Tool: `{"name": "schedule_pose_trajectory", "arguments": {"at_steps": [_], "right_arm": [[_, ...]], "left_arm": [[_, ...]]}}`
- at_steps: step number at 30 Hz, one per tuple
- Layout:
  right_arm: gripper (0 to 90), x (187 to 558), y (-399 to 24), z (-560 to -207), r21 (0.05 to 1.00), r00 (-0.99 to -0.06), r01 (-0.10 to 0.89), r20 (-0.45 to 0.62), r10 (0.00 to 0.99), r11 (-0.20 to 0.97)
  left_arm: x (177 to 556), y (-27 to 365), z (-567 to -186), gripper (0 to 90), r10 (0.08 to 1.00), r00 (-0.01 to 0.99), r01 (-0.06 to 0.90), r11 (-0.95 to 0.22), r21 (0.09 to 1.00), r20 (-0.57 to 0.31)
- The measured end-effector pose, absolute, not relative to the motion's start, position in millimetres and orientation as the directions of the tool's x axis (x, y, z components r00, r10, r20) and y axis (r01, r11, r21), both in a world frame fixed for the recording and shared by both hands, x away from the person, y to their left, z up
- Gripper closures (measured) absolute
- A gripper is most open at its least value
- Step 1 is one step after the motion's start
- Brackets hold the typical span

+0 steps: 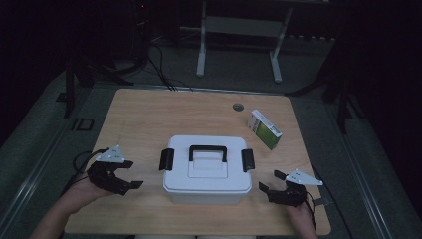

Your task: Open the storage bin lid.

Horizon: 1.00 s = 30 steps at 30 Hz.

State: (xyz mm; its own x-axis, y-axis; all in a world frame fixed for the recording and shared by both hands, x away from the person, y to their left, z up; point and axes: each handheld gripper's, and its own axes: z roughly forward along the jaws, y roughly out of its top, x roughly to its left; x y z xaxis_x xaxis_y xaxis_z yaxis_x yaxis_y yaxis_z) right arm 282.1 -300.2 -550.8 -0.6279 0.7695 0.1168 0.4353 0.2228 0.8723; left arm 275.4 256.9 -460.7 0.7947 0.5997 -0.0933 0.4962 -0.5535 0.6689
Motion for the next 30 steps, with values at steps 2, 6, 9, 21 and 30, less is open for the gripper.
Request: {"name": "schedule_pose_trajectory", "arguments": {"at_steps": [2, 6, 9, 21, 30], "right_arm": [[15.0, 282, -300, -551, 0.872, -0.627, 0.436, 0.117, 0.77, 0.223], [15.0, 282, -300, -551, 0.871, -0.627, 0.439, 0.123, 0.769, 0.219], [15.0, 283, -300, -551, 0.869, -0.629, 0.441, 0.121, 0.768, 0.224], [14.9, 283, -302, -551, 0.87, -0.633, 0.445, 0.14, 0.761, 0.21], [14.9, 283, -302, -552, 0.869, -0.637, 0.448, 0.146, 0.757, 0.209]], "left_arm": [[277, 255, -452, 18.4, 0.59, 0.803, 0.483, -0.568, 0.666, -0.08], [280, 249, -435, 18.3, 0.569, 0.819, 0.464, -0.592, 0.66, -0.065], [283, 242, -422, 18.3, 0.548, 0.835, 0.441, -0.616, 0.652, -0.048], [296, 207, -388, 18.3, 0.456, 0.89, 0.364, -0.687, 0.629, -0.016], [309, 180, -376, 18.3, 0.405, 0.914, 0.325, -0.718, 0.616, -0.01]]}}
